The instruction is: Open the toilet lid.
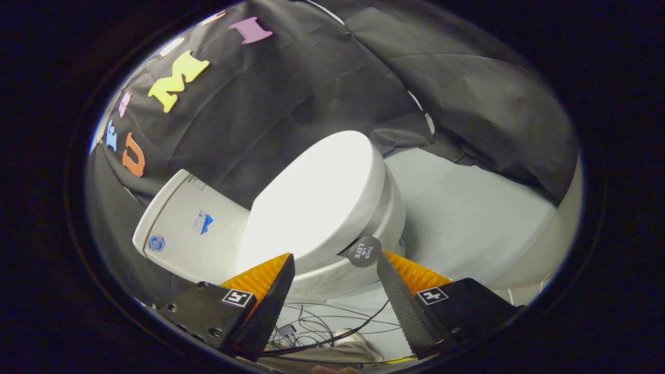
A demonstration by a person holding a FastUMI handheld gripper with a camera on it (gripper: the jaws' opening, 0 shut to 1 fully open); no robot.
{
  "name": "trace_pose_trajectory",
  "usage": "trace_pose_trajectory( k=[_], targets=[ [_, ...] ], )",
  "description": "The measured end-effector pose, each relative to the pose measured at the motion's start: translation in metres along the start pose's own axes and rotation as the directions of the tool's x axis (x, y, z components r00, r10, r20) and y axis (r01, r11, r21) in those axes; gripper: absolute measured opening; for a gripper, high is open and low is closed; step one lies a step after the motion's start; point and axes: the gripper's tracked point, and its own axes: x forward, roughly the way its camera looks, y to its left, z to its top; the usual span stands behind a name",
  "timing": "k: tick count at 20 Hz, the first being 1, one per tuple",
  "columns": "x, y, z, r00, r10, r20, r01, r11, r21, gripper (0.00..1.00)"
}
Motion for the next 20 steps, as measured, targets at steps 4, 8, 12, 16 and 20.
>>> trace_pose_trajectory(
  k=[4, 8, 12, 16, 20],
  targets=[
    [0.016, -0.010, 0.004, 0.999, 0.006, -0.038, -0.001, 0.992, 0.127, 0.99],
    [0.030, -0.021, 0.007, 0.997, 0.034, -0.072, -0.011, 0.954, 0.298, 0.96],
    [0.036, -0.028, 0.005, 0.993, 0.069, -0.095, -0.023, 0.909, 0.415, 0.90],
    [0.041, -0.033, 0.008, 0.992, 0.079, -0.097, -0.024, 0.883, 0.469, 0.83],
    [0.051, -0.036, 0.001, 0.988, 0.092, -0.123, -0.012, 0.846, 0.533, 0.65]
  ],
)
